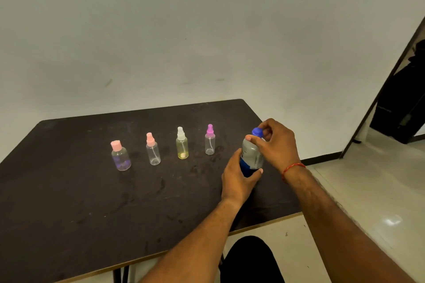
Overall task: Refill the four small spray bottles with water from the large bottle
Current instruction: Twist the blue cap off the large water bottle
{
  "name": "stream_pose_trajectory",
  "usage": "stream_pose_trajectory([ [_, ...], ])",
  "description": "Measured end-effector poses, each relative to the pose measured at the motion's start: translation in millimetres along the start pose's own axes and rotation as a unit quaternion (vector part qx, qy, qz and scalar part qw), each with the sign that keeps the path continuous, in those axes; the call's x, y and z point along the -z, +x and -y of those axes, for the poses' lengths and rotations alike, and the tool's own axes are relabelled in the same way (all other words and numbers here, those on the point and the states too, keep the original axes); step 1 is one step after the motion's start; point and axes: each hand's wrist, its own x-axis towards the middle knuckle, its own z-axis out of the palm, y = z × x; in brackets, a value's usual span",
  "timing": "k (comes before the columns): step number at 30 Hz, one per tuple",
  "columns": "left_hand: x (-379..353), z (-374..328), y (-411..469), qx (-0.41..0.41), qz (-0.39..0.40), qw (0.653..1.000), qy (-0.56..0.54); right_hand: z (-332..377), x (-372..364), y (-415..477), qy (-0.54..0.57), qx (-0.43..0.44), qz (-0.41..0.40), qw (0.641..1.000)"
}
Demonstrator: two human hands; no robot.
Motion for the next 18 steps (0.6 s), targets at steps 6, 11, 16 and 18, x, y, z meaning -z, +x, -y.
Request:
stream_pose_trajectory([
  [6, 0.1, 0.0, 0.4, 0.004, 0.002, 1.000, -0.005, -1.1, 1.3, 0.0, 0.047, 0.012, 0.022, 0.999],
  [11, -0.6, -0.8, -0.2, 0.014, 0.002, 1.000, 0.000, -3.1, -3.4, -3.6, 0.055, -0.004, 0.006, 0.998],
  [16, 0.4, -1.0, -1.0, 0.013, 0.004, 1.000, -0.002, -0.1, -8.3, -4.0, 0.059, 0.000, -0.042, 0.997],
  [18, 1.1, -1.6, -1.6, 0.015, 0.006, 1.000, -0.003, 0.9, -8.3, -4.5, 0.078, 0.004, -0.032, 0.996],
])
